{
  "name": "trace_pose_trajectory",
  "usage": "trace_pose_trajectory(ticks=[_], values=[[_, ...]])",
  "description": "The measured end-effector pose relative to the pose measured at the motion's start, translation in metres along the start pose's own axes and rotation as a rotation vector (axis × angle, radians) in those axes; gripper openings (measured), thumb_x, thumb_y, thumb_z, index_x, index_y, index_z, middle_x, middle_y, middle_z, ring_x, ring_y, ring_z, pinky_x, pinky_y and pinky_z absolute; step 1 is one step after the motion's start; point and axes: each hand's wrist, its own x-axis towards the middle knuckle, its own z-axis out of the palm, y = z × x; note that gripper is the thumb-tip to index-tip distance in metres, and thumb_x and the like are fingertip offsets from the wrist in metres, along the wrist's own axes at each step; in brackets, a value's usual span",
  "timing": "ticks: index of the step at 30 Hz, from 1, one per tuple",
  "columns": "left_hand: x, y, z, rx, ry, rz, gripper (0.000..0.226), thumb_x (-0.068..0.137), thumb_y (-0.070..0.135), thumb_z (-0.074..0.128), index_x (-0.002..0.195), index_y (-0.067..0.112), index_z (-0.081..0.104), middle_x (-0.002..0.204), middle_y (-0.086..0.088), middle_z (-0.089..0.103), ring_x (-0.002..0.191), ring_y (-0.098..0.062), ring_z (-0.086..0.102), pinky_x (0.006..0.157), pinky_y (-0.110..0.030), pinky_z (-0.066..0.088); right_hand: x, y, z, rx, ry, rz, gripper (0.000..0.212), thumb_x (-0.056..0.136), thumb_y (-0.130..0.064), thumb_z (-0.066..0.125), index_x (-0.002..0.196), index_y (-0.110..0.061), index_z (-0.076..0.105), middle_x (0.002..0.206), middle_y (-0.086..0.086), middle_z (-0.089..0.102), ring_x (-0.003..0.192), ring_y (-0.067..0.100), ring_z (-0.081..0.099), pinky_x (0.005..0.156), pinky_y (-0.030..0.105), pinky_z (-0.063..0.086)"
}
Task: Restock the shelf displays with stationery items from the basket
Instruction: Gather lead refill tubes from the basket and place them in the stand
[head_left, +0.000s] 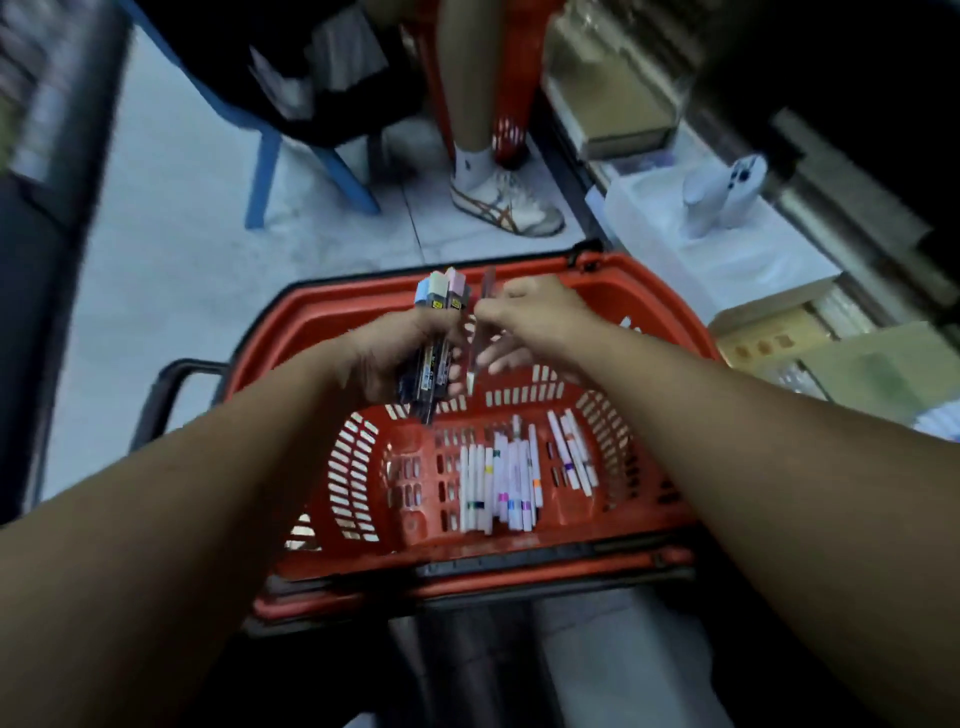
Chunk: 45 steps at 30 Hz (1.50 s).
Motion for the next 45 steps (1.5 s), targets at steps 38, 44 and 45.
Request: trace_pose_trajectory(ticks=[38,44,45], values=[[-0.129,0.007,0.064,-0.307,0.489,0.734,0.039,0.078,0.032,0.087,0.104,0.014,0.063,0.094,-0.014,0.073,0.092,-0.033,0.074,0.081,-0.050,0.063,-0.121,-0.039,0.050,0.688,-0.250,0.198,0.048,0.099,-0.048,0.053,0.124,-0.008,0.063,0.119,0.024,0.070,0.107,0.041,0.069,0.094,0.056,0.054],[-0.123,0.008,0.082,-0.121,0.569,0.881,0.041,0.076,0.023,0.089,0.109,0.019,0.066,0.093,0.001,0.076,0.090,-0.011,0.074,0.078,-0.028,0.061,-0.119,-0.042,0.043,0.953,-0.321,0.173,0.051,0.100,-0.045,0.050,0.130,-0.006,0.064,0.128,0.018,0.068,0.123,0.034,0.062,0.107,0.048,0.047],[-0.122,0.008,0.085,-0.109,0.569,0.898,0.042,0.075,0.019,0.089,0.110,0.018,0.066,0.095,0.002,0.076,0.090,-0.010,0.074,0.079,-0.026,0.061,-0.116,-0.042,0.041,0.953,-0.304,0.170,0.050,0.101,-0.044,0.049,0.130,-0.008,0.066,0.128,0.016,0.068,0.123,0.032,0.062,0.107,0.047,0.047]])
